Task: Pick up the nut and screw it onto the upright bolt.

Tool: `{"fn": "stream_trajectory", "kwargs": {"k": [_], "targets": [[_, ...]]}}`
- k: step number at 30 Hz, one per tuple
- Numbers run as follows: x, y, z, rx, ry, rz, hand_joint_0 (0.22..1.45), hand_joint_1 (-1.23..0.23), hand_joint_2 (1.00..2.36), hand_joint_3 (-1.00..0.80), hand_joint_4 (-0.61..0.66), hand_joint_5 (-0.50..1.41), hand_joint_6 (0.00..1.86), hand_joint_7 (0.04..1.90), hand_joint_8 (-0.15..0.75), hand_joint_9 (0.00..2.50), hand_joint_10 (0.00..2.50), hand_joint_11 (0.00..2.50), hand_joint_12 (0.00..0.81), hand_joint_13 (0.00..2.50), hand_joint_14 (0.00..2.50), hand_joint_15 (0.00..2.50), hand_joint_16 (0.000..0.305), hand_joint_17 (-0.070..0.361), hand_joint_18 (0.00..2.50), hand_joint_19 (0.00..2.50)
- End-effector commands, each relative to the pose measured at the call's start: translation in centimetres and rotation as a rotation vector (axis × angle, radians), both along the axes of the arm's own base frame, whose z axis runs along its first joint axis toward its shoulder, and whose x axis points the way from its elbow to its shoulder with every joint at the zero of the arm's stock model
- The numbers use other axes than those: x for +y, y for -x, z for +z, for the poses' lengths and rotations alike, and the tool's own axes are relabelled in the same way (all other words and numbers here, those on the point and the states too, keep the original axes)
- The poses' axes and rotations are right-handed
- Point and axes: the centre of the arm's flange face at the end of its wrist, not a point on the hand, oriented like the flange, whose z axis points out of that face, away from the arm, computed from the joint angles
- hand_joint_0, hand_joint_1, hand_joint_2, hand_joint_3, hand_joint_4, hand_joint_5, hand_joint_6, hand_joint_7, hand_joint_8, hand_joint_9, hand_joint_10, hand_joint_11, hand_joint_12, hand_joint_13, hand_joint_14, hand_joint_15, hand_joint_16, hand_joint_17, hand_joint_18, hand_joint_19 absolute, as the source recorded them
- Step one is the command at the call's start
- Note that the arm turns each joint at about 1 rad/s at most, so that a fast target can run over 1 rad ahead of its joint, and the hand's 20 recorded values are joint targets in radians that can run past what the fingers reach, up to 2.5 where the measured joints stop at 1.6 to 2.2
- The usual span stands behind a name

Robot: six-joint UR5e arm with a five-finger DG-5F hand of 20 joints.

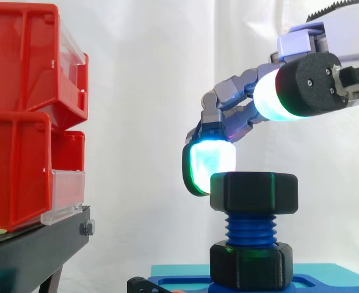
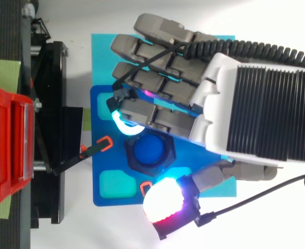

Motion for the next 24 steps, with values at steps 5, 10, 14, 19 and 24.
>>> {"fn": "stream_trajectory", "kwargs": {"k": [5, 10, 14, 19, 24], "targets": [[-1.1, 0.0, 0.0, 0.003, -0.001, 0.003, 0.5, -0.25, 1.0, -0.5, 0.3, -0.05, 0.5, 1.33, 0.321, 0.61, 0.0, 0.0, 0.375, 0.34, 0.0, 0.0, 0.047, 0.105, 0.09, 0.0], [-1.7, 0.1, 0.0, 0.003, -0.001, 0.006, 0.51, -0.27, 1.0, -0.5, 0.3, -0.01, 0.5, 1.43, 0.32, 0.7, 0.0, 0.0, 0.356, 0.42, 0.0, 0.0, 0.043, 0.096, 0.16, 0.0], [-2.1, 0.1, 0.0, 0.004, -0.001, 0.011, 0.51, -0.28, 1.0, -0.5, 0.28, 0.02, 0.52, 1.4, 0.324, 0.86, 0.0, 0.0, 0.337, 0.51, 0.0, 0.0, 0.04, 0.089, 0.24, 0.0], [-2.5, 0.0, 0.3, -0.002, -0.002, 0.009, 0.52, -0.3, 1.0, -0.5, 0.2, 0.06, 0.53, 1.39, 0.277, 1.12, 0.0, 0.0, 0.275, 0.67, 0.0, 0.0, 0.032, 0.072, 0.43, 0.0], [-2.8, -0.2, 1.3, -0.008, -0.001, 0.014, 0.52, -0.29, 1.0, -0.5, 0.15, 0.08, 0.52, 1.41, 0.256, 1.33, 0.0, 0.0, 0.234, 0.83, 0.0, 0.0, 0.026, 0.058, 0.58, 0.0]]}}
